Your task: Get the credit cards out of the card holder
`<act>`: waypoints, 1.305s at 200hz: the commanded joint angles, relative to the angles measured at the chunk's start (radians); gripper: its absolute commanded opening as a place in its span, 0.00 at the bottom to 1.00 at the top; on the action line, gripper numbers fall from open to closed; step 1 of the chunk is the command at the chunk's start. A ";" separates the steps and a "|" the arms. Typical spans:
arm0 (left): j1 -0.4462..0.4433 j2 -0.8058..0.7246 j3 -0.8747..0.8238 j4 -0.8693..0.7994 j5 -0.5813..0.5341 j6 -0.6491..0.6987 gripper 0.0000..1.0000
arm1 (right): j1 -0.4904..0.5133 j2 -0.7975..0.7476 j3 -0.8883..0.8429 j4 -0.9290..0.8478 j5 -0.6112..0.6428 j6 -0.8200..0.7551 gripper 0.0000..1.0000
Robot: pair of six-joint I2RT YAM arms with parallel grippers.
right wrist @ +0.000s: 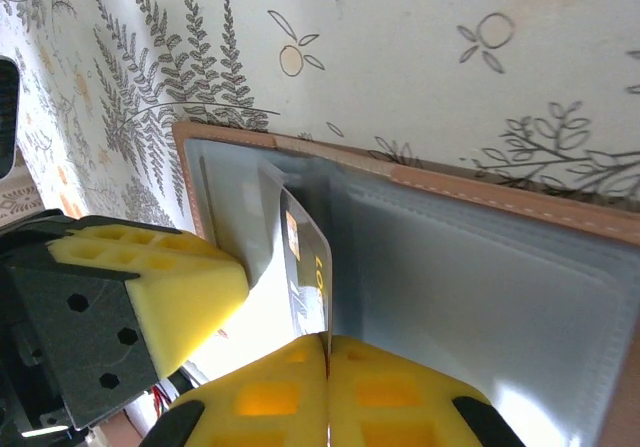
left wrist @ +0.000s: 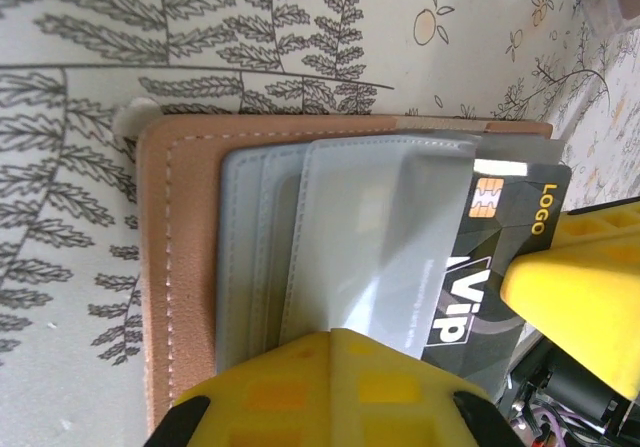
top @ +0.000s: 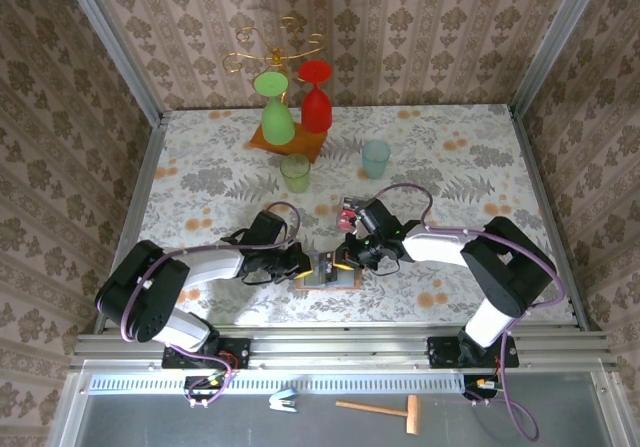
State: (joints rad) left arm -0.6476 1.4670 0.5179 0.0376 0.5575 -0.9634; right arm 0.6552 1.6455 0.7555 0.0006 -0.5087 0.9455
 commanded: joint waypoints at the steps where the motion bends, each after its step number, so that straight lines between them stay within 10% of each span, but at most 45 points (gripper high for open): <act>1: -0.003 0.006 -0.017 -0.061 -0.026 0.019 0.05 | -0.018 -0.033 -0.031 -0.078 0.038 -0.031 0.06; 135: -0.012 -0.067 -0.036 -0.030 -0.056 -0.030 0.06 | -0.079 -0.202 0.132 -0.449 0.092 -0.323 0.00; 261: 0.070 -0.124 0.044 -0.215 -0.079 0.109 0.17 | -0.110 -0.118 0.495 -0.851 0.254 -1.226 0.00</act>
State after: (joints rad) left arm -0.5926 1.3643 0.5331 -0.1062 0.4885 -0.9157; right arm 0.5541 1.5005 1.1828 -0.7303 -0.3046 -0.0151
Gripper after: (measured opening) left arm 0.168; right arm 0.038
